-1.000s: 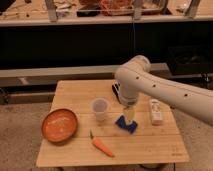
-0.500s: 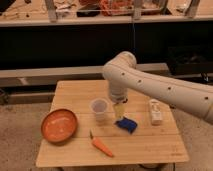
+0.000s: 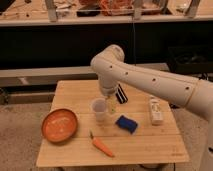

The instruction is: Move the arm in a circular motion

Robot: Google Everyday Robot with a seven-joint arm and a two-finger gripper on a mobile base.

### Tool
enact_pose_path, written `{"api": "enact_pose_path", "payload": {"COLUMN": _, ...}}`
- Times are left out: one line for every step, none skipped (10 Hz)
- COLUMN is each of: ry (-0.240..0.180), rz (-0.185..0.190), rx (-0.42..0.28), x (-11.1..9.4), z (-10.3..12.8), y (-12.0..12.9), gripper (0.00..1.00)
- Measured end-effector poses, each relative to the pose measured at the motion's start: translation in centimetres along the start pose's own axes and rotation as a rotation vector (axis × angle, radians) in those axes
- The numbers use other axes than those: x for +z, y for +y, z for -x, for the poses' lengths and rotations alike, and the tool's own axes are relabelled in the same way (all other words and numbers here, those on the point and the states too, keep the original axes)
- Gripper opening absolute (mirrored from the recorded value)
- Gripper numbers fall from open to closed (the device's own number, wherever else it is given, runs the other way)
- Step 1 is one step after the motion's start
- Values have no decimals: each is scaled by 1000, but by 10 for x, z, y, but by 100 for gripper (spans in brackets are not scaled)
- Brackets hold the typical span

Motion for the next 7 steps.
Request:
{"api": "enact_pose_path", "payload": {"ry": 3, "rz": -3, "rx": -5, "x": 1, "z": 1, "y": -3, "gripper": 80}}
{"api": "enact_pose_path", "payload": {"ry": 4, "rz": -2, "rx": -8, "x": 2, "z": 1, "y": -5, "gripper": 80}}
{"api": "enact_pose_path", "payload": {"ry": 4, "rz": -9, "rx": -12, "x": 5, "z": -4, "y": -14, "gripper": 80}}
{"api": "enact_pose_path", "payload": {"ry": 4, "rz": -13, "rx": -12, "x": 7, "z": -9, "y": -20, "gripper": 80}}
{"api": "enact_pose_path", "payload": {"ry": 7, "rz": -18, "rx": -13, "x": 8, "z": -14, "y": -26, "gripper": 80}}
{"api": "enact_pose_path", "payload": {"ry": 3, "rz": -20, "rx": -15, "x": 9, "z": -15, "y": -31, "gripper": 80}}
{"api": "enact_pose_path", "payload": {"ry": 4, "rz": -23, "rx": -17, "x": 10, "z": -16, "y": -35, "gripper": 80}}
